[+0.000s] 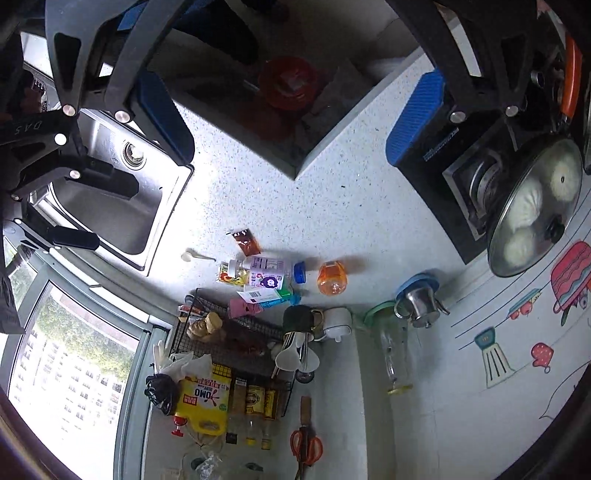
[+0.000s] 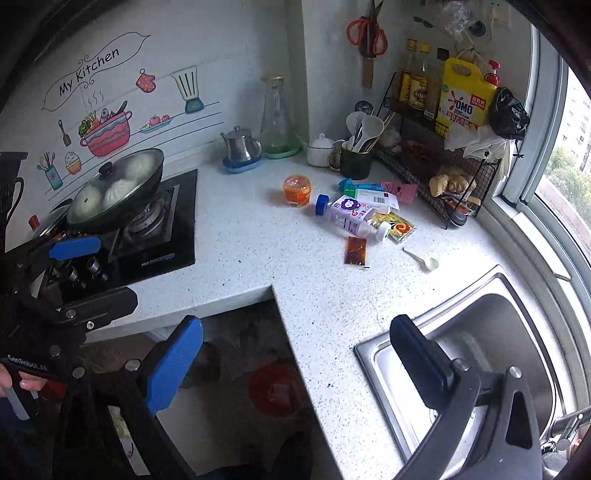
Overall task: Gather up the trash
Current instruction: 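Grasp the purple-labelled juice bottle with the right tool, then grasp the blue bottle cap with the left tool while the right holds the bottle, then carry the cap and bottle down toward the red bin with both tools, then open the left tool over the red bin while the right releases the bottle, then raise both empty tools back up to the countertop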
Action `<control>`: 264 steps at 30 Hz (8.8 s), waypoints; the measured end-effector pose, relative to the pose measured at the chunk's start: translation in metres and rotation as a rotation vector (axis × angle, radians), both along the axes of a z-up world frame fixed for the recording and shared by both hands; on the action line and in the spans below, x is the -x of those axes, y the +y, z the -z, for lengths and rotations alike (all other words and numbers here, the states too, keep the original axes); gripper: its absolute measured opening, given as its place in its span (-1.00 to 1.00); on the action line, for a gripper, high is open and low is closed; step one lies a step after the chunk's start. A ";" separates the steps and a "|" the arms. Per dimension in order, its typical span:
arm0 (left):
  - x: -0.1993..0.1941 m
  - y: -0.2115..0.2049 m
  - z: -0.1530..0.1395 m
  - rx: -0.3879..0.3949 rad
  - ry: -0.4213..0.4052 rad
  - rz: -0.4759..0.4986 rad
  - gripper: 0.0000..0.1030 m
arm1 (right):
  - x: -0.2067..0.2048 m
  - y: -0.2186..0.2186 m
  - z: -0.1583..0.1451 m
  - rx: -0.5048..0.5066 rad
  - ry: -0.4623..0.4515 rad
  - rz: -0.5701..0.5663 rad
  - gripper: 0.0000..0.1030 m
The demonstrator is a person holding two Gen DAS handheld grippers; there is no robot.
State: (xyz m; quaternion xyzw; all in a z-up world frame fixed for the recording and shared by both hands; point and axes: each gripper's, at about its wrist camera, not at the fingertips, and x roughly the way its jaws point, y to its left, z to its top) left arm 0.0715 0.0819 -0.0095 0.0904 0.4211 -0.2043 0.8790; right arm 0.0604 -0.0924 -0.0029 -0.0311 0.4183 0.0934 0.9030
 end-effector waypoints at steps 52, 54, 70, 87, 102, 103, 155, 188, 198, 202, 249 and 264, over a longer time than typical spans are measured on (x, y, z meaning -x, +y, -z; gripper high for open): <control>-0.233 -0.058 0.123 -0.171 0.317 -0.201 1.00 | -0.308 -0.033 0.165 0.097 0.387 -0.426 0.53; -0.233 -0.060 0.121 -0.166 0.314 -0.191 1.00 | -0.304 -0.033 0.162 0.112 0.351 -0.426 0.49; -0.275 -0.105 0.129 -0.135 0.295 -0.105 0.82 | -0.255 -0.123 0.103 -0.051 0.285 -0.155 0.45; -0.338 -0.138 0.183 -0.162 0.362 -0.046 0.22 | -0.243 -0.129 0.124 -0.104 0.353 -0.079 0.45; -0.331 -0.144 0.191 -0.180 0.370 0.009 -0.66 | -0.239 -0.139 0.119 -0.105 0.353 -0.048 0.45; -0.327 -0.143 0.187 -0.172 0.369 0.010 -0.66 | -0.239 -0.137 0.119 -0.105 0.353 -0.048 0.45; 0.066 0.118 0.135 -0.122 0.315 0.026 -0.66 | 0.069 0.090 0.080 -0.072 0.304 -0.166 0.42; 0.026 0.038 0.461 -0.109 0.501 0.082 -0.66 | 0.030 0.062 0.360 -0.015 0.397 -0.041 0.41; 0.001 0.025 0.494 -0.075 0.539 0.096 -0.12 | 0.029 0.051 0.381 0.007 0.368 -0.023 0.40; -0.008 0.030 0.487 -0.049 0.530 0.061 0.66 | 0.023 0.046 0.386 -0.003 0.379 -0.026 0.40; 0.012 0.100 0.505 -0.151 0.539 -0.128 1.00 | -0.020 0.091 0.457 0.089 0.454 -0.184 0.99; 0.066 0.113 0.376 -0.096 0.499 -0.119 1.00 | 0.033 0.097 0.342 0.038 0.458 -0.152 0.99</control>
